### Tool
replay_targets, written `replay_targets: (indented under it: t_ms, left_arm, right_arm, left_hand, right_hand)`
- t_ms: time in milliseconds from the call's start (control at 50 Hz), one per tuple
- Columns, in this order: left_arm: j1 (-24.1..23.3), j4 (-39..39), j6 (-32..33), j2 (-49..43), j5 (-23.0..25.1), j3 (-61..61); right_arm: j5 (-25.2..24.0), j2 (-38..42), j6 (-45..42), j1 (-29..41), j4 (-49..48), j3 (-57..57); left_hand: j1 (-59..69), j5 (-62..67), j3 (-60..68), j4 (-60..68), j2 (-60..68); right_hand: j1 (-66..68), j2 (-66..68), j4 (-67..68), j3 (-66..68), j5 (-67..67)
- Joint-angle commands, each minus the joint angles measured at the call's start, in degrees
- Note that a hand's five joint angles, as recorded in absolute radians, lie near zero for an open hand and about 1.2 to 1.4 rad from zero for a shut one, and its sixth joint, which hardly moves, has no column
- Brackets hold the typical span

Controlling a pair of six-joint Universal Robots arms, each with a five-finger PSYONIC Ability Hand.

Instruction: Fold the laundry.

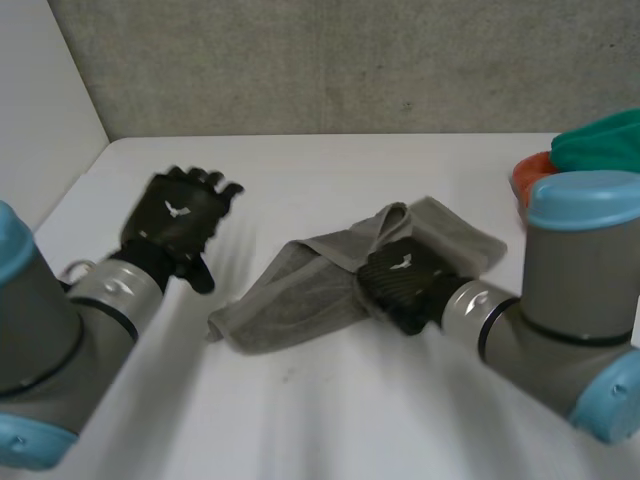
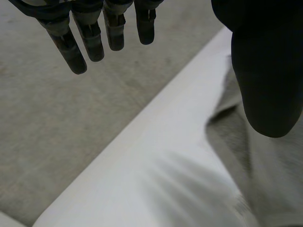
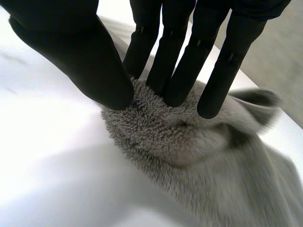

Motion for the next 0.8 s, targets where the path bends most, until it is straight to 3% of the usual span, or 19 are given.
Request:
replay_targets:
  t_ms: [20, 100, 120, 160, 180, 360, 520, 700, 800]
  left_arm:
    - [5.0, -3.4, -6.0, 1.8, 1.8, 4.1]
    - [5.2, -4.9, -7.9, 1.4, 4.0, 5.2]
    - [5.1, -5.1, -8.3, 1.0, 5.0, 5.2]
    - [4.9, -5.1, -8.5, 0.3, 6.0, 5.3]
    - [4.3, -4.8, -8.3, -0.6, 7.2, 5.5]
    - [-0.2, -3.7, -8.2, -8.3, 11.7, 10.3]
    - [-2.0, -9.2, -6.3, -12.0, 12.3, 10.5]
    - [1.6, -10.2, -0.9, -10.7, 9.2, 5.6]
    - [4.1, -10.1, 1.9, -12.2, 12.5, 6.3]
  right_arm:
    - [-10.6, -3.6, -4.6, 8.9, 4.4, 2.8]
    - [-12.6, -4.4, -7.7, 9.0, 8.2, 4.3]
    - [-12.1, -4.7, -7.8, 8.0, 7.8, 4.4]
    - [-11.3, -5.4, -7.1, 7.3, 7.0, 4.6]
    - [-10.5, -6.3, -5.6, 6.5, 6.0, 4.9]
    - [-10.0, -14.5, 2.5, -0.9, 6.3, 8.7]
    - [-11.1, -20.3, 4.1, -9.4, 9.8, 12.1]
    - [-9.5, -16.4, -2.2, -15.0, 9.8, 15.1]
    - [-5.7, -11.6, -8.7, -16.3, 6.4, 17.3]
  left_hand:
    - [-0.8, -2.8, -2.0, -1.6, -2.0]
    - [-0.8, -2.8, -2.0, -1.6, -2.0]
    - [-0.8, -2.8, -2.0, -1.6, -2.0]
    - [-0.8, -2.8, -2.0, -1.6, -2.0]
    - [-0.8, -2.8, -2.0, -1.6, -2.0]
    - [-0.8, -2.8, -2.0, -1.6, -2.0]
    - [-0.8, -2.8, -2.0, -1.6, -2.0]
    - [-0.8, -2.8, -2.0, -1.6, -2.0]
    - [-0.8, -2.8, -2.0, -1.6, -2.0]
  right_hand:
    - [15.4, 12.6, 11.4, 11.9, 13.6]
    - [15.4, 12.6, 11.4, 11.9, 13.6]
    - [-8.1, -10.9, -12.1, -11.6, -9.9]
    - [-27.7, -30.6, -31.8, -31.2, -29.6]
    - [-31.0, -33.8, -35.0, -34.5, -32.9]
    - [-40.9, -43.8, -45.0, -44.4, -42.8]
    - [-42.5, -45.3, -46.5, -46.0, -44.3]
    - [-44.3, -47.2, -48.3, -47.8, -46.2]
    - [-44.5, -47.3, -48.5, -48.0, -46.3]
